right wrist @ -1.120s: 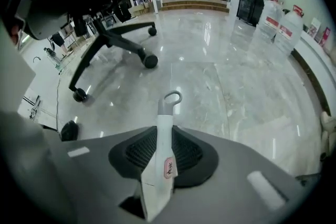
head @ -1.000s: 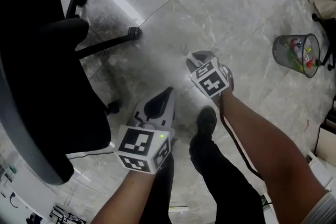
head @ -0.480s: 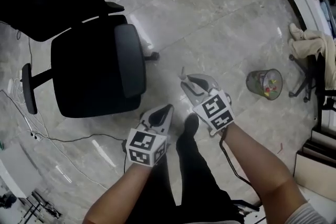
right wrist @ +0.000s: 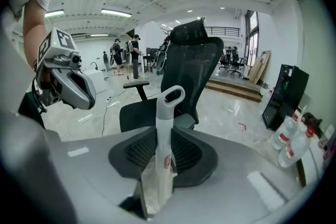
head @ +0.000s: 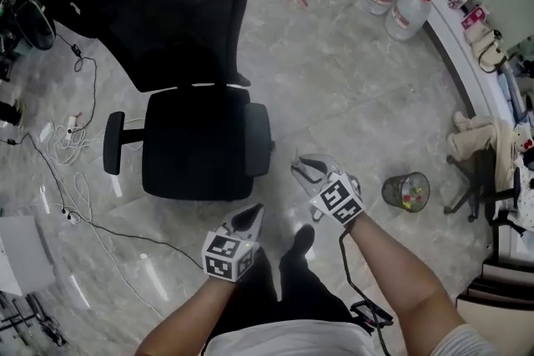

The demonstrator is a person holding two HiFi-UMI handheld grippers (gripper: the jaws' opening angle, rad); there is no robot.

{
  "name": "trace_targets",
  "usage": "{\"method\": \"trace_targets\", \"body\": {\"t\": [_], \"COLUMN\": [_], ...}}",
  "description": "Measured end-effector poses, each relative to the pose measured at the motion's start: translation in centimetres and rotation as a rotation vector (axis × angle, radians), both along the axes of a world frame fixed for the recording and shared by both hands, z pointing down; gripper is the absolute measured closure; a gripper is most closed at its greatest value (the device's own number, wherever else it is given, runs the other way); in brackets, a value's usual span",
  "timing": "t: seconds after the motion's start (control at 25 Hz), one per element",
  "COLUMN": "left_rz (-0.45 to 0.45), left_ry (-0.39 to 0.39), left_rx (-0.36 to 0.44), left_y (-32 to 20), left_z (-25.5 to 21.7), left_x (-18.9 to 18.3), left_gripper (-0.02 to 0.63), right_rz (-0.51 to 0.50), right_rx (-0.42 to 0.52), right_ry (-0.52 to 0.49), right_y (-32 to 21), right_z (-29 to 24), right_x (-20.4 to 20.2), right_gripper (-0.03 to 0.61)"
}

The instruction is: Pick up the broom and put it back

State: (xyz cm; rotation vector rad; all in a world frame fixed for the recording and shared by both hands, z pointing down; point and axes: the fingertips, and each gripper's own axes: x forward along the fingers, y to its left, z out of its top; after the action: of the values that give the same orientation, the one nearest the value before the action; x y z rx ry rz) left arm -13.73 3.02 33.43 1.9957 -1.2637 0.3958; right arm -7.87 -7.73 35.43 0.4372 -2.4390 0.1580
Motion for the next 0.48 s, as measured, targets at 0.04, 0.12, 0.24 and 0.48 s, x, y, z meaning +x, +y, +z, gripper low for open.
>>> {"method": "trace_targets", "body": {"t": [0.04, 0.12, 0.24, 0.48], "left_rz": [-0.011, -0.042, -0.073, -0.093], "left_ry": [-0.004, -0.011, -0.024, -0.069], "left_rx": [0.008, 0.032, 0.065, 0.103], "left_y": [0.4, 0.7, 1.0, 2.9], "left_z": [-1.2, -3.7, -7.1, -12.0], "left_x": [-0.6, -2.0, -3.7, -6.3], "left_gripper": [0.606, 0.606, 0.606, 0.606], "right_rz": [-0.018, -0.059, -0.111, -0.163], "right_rx": [0.005, 0.016, 0.034, 0.045], "right_ry": [0.008, 0.023, 0.046, 0.063], "right_y": [0.3, 0.5, 0.1, 0.0], "right_z": [-0.6, -1.5, -2.8, -5.2], "right_x": [-0.7, -2.2, -4.4, -8.2], "right_gripper": [0.494, 0.493, 0.492, 0.491]}}
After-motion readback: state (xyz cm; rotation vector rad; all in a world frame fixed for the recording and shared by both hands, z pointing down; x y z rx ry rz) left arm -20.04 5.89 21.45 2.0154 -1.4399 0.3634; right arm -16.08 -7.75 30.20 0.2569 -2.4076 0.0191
